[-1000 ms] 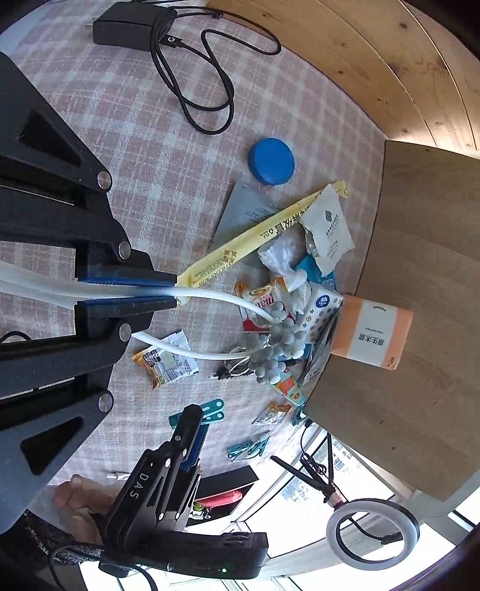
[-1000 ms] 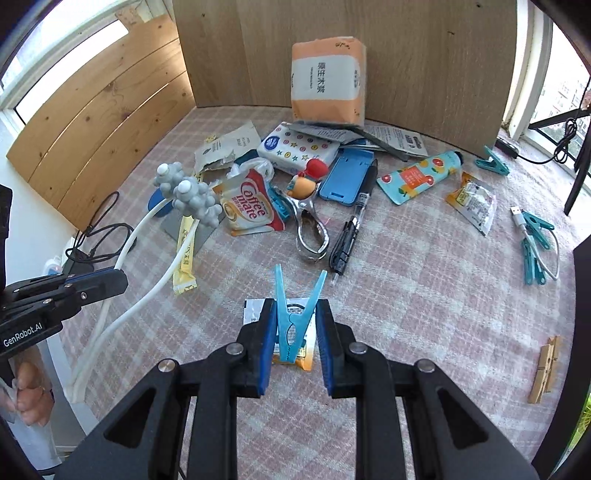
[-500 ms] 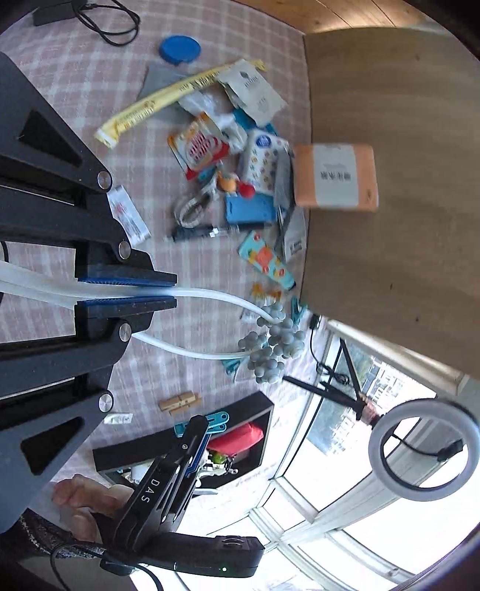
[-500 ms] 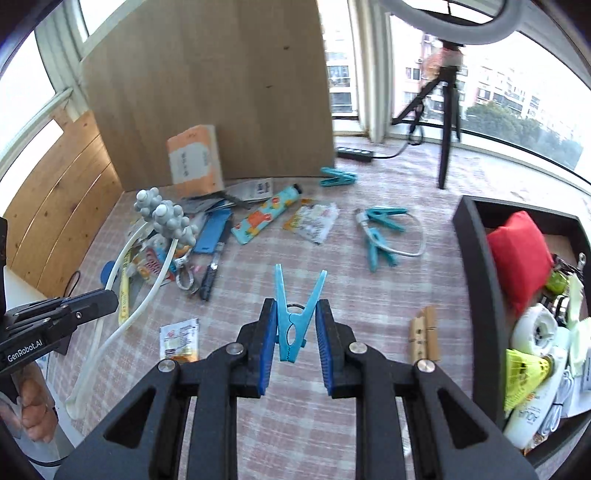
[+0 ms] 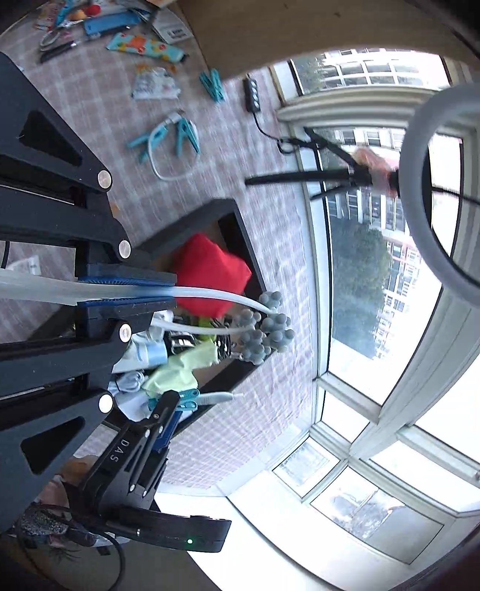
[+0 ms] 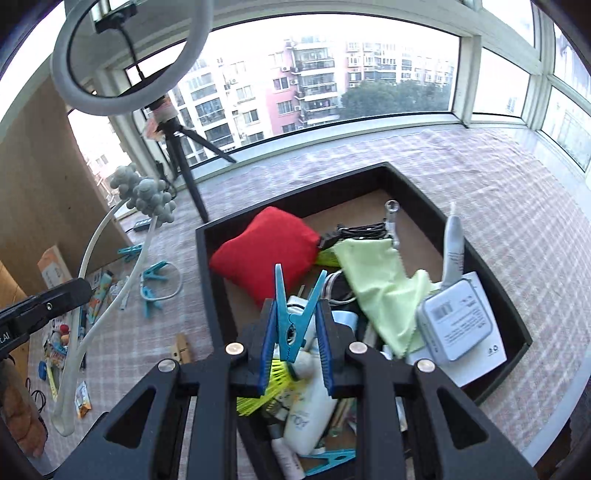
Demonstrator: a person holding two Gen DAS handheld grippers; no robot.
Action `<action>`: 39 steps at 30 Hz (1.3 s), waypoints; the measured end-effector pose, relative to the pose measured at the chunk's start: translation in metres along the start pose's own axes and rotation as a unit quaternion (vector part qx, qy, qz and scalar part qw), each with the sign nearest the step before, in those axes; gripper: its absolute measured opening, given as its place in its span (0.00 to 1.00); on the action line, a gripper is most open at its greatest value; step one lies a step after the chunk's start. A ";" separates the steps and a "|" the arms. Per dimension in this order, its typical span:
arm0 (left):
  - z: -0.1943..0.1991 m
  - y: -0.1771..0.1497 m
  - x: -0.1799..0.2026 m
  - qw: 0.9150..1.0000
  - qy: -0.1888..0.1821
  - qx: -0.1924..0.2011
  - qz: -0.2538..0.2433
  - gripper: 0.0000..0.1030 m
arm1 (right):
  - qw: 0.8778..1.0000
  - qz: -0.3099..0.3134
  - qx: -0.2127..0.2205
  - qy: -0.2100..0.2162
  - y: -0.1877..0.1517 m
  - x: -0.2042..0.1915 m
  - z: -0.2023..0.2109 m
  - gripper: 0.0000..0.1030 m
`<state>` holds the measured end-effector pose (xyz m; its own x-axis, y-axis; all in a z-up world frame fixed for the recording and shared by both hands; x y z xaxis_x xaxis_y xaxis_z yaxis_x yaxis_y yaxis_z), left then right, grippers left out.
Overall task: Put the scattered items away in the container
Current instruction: 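Carry the cable and clothespin into the black tray and open both tools, then withdraw both tools from the tray back over the scattered items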
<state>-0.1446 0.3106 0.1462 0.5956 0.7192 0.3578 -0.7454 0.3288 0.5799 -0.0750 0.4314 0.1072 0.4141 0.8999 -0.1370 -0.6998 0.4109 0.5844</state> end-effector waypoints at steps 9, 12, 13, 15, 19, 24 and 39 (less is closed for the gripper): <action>-0.086 0.070 0.077 0.998 -0.052 0.001 -0.031 0.39 | 0.998 -0.038 0.020 -0.034 0.029 0.056 -0.007 0.42; -0.101 0.080 0.076 0.999 -0.034 -0.007 -0.040 0.37 | 0.997 -0.054 0.035 -0.041 0.036 0.066 -0.004 0.61; -0.100 0.079 0.073 0.999 -0.033 -0.009 -0.038 0.37 | 0.997 -0.055 0.036 -0.040 0.037 0.068 -0.004 0.61; -0.091 0.077 0.065 0.999 -0.035 -0.006 -0.032 0.37 | 0.997 -0.054 0.034 -0.036 0.037 0.069 -0.006 0.61; -0.077 0.068 0.046 1.000 -0.021 -0.009 -0.020 0.37 | 0.998 -0.055 0.028 -0.026 0.035 0.061 -0.009 0.61; -0.050 0.054 0.019 1.000 0.002 -0.006 -0.006 0.37 | 0.999 -0.034 0.027 -0.007 0.030 0.036 -0.004 0.61; 0.081 -0.021 -0.101 0.991 0.126 0.036 0.041 0.38 | 0.995 0.044 0.016 0.083 0.013 -0.075 0.017 0.61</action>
Point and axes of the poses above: each gripper's, at about its wrist camera, not at the fingertips, and z roughly against the way its jaws point, x to its right, y to its top, the point moved 3 cm from there along -z, roughly the way its jaws point, and after that the axes turned 1 degree about -z, right-handed, at the moved point
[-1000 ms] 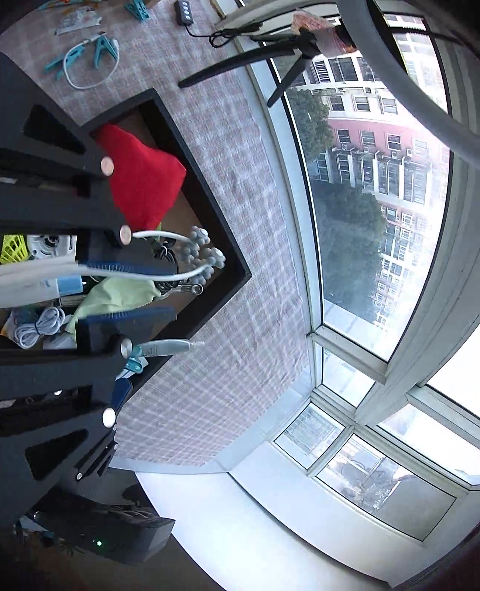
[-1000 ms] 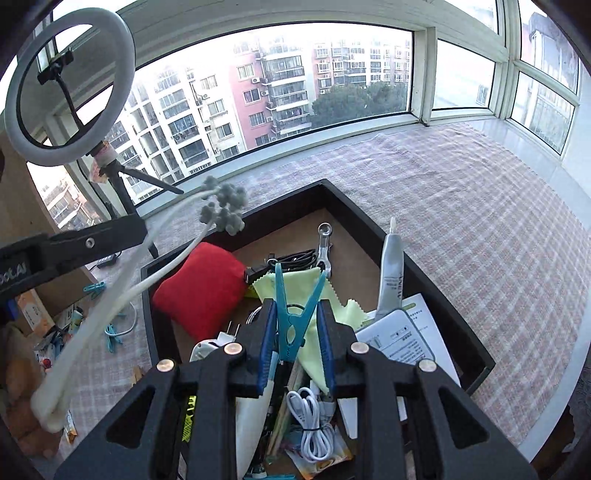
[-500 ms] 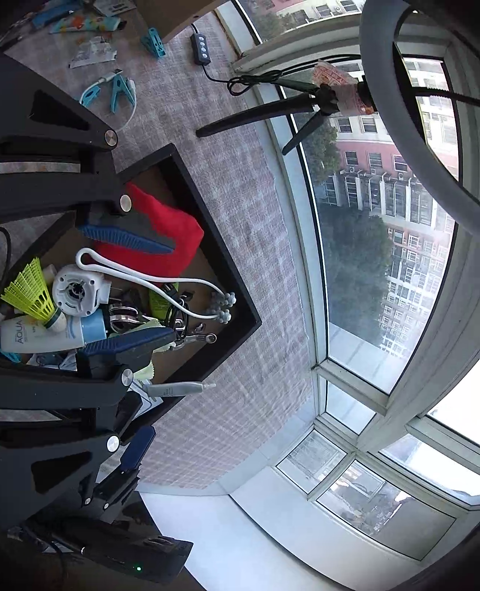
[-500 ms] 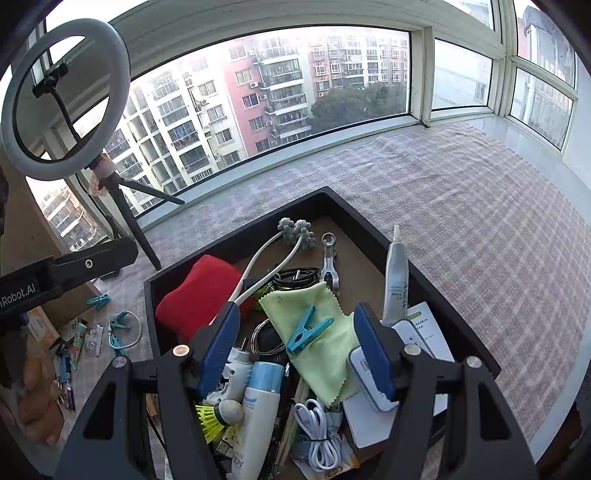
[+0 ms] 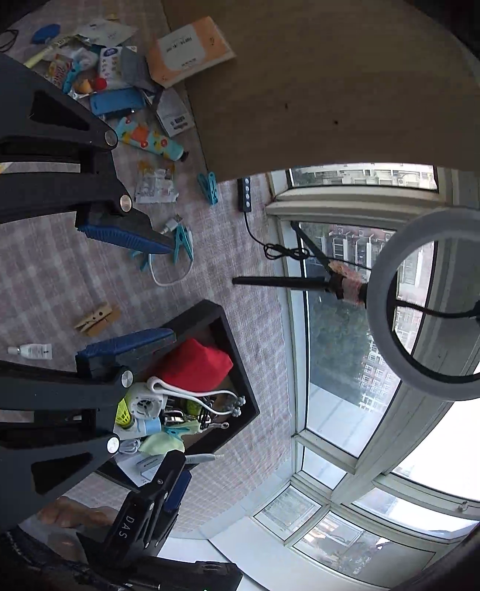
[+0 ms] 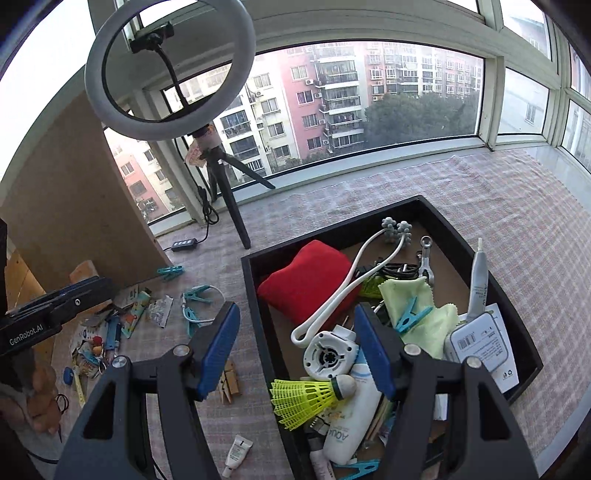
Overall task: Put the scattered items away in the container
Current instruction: 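Withdraw both tools from the tray back over the scattered items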
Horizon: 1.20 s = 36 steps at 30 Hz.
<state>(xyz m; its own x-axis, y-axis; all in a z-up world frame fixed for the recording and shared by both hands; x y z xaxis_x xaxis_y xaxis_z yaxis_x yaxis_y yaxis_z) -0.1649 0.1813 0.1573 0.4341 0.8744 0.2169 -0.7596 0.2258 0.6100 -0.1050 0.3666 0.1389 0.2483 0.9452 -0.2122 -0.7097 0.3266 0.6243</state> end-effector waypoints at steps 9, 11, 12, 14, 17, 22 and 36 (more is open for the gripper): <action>0.054 -0.074 -0.147 0.989 0.119 -0.008 0.093 0.39 | 0.993 0.097 -0.042 0.052 -0.027 -0.107 -0.037 0.61; 0.066 -0.094 -0.176 0.982 0.144 -0.011 0.119 0.39 | 0.990 0.114 -0.056 0.062 -0.036 -0.126 -0.045 0.61; 0.070 -0.105 -0.189 0.979 0.152 -0.015 0.133 0.39 | 0.988 0.123 -0.063 0.065 -0.042 -0.135 -0.048 0.61; 0.078 -0.128 -0.213 0.973 0.163 -0.024 0.159 0.39 | 0.985 0.140 -0.075 0.069 -0.054 -0.151 -0.054 0.61; 0.085 -0.159 -0.243 0.963 0.179 -0.039 0.198 0.39 | 0.979 0.162 -0.096 0.079 -0.073 -0.172 -0.062 0.61; 0.088 -0.190 -0.273 0.950 0.187 -0.052 0.245 0.39 | 0.968 0.200 -0.122 0.088 -0.101 -0.203 -0.072 0.61; 0.060 -0.125 -0.312 0.951 0.198 -0.035 0.237 0.39 | 0.968 0.205 -0.115 0.082 -0.065 -0.279 -0.122 0.61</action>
Point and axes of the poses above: each gripper's, at about its wrist camera, not at the fingertips, and z roughly against the way its jaws point, x to its right, y to its top, the point moved 3 cm from there along -z, roughly the way its jaws point, and after that the axes turned 1 degree about -z, right-handed, at the moved point
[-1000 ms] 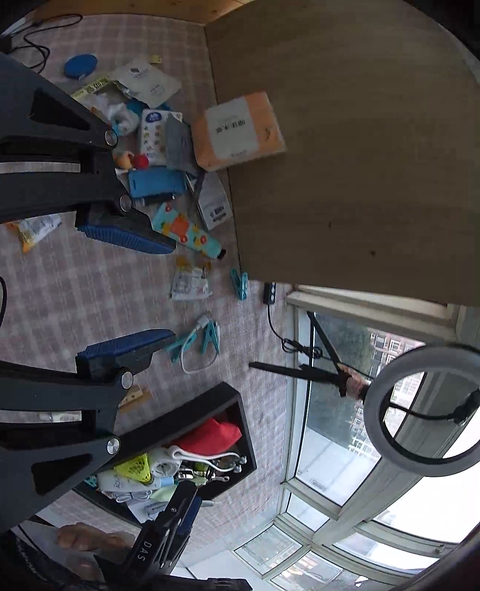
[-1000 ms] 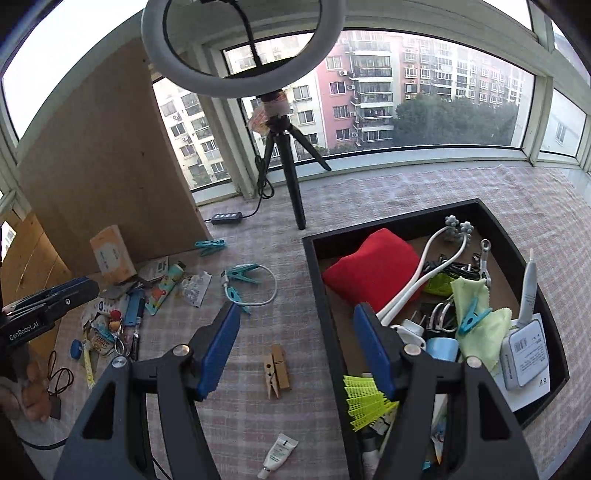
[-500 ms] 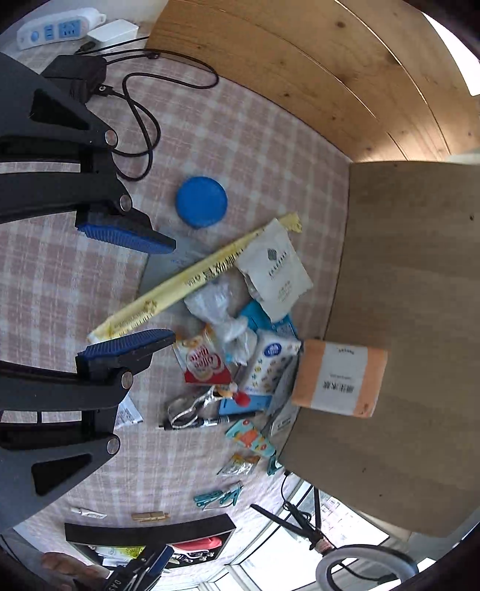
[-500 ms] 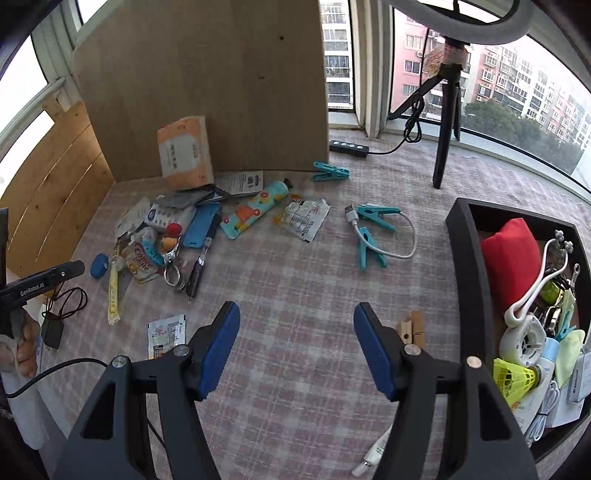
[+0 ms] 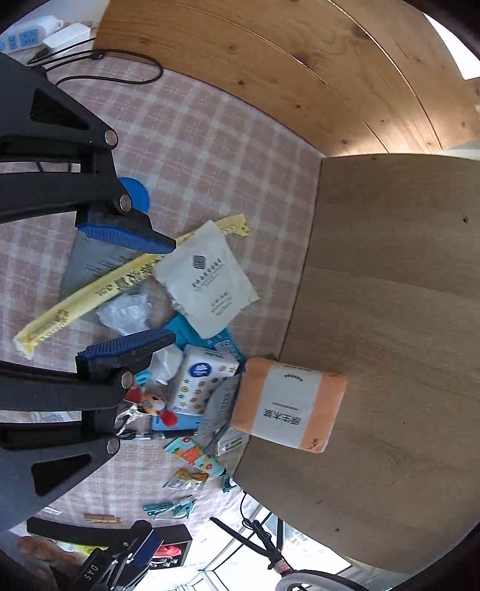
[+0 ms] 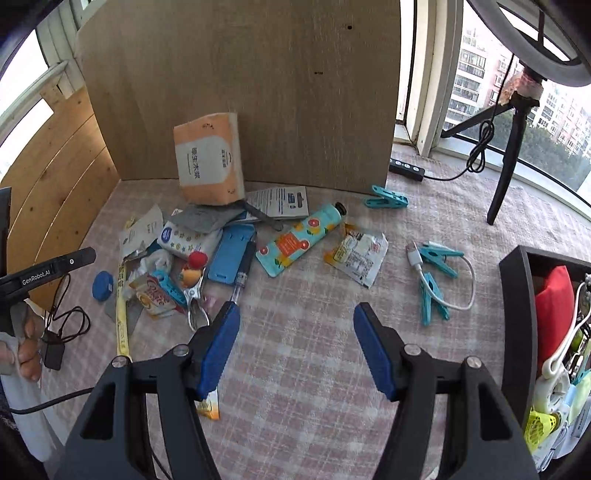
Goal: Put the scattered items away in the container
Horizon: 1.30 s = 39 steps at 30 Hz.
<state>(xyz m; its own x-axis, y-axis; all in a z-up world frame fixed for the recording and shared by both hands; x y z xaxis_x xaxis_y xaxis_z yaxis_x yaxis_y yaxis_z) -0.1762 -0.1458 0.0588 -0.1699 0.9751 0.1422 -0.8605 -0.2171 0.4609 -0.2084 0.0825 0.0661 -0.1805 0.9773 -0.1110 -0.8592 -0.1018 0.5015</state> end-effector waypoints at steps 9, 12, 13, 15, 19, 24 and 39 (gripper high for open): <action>-0.029 0.048 0.024 0.999 0.010 0.011 -0.032 0.39 | 1.000 -0.030 -0.006 -0.006 0.049 0.002 -0.049 0.61; -0.045 0.060 0.024 0.999 0.019 0.009 -0.036 0.39 | 0.999 -0.046 -0.011 -0.007 0.059 0.009 -0.067 0.61; -0.052 0.064 0.022 0.999 0.019 0.003 -0.034 0.39 | 0.999 -0.052 -0.013 -0.004 0.062 0.011 -0.073 0.61; -0.067 0.072 0.018 1.000 0.016 -0.007 -0.023 0.39 | 0.998 -0.066 -0.021 0.003 0.069 0.016 -0.084 0.61; -0.096 0.087 0.011 1.000 0.019 -0.019 -0.001 0.39 | 0.996 -0.083 -0.028 0.002 0.081 0.020 -0.104 0.61; -0.125 0.092 0.008 0.998 -0.028 -0.040 0.051 0.39 | 0.993 -0.112 -0.039 0.013 0.088 0.019 -0.127 0.61; -0.145 0.078 0.049 0.993 -0.100 -0.067 0.020 0.00 | 0.994 -0.091 -0.054 0.008 0.093 -0.006 -0.161 0.50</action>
<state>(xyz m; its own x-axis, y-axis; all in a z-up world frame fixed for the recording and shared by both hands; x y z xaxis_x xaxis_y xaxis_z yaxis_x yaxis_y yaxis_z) -0.3215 -0.1082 -0.0253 -0.1185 0.9347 0.3351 -0.9130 -0.2353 0.3333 -0.3643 0.0369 -0.0243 -0.0234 0.9783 -0.2056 -0.9246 0.0571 0.3767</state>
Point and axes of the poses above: each gripper's, at about its wrist camera, not at the fingertips, and z roughly against the way its jaws point, x to its right, y to its top, the point moved 3 cm from there along -z, roughly the way its jaws point, and after that the axes turned 1 degree about -z, right-handed, at the moved point
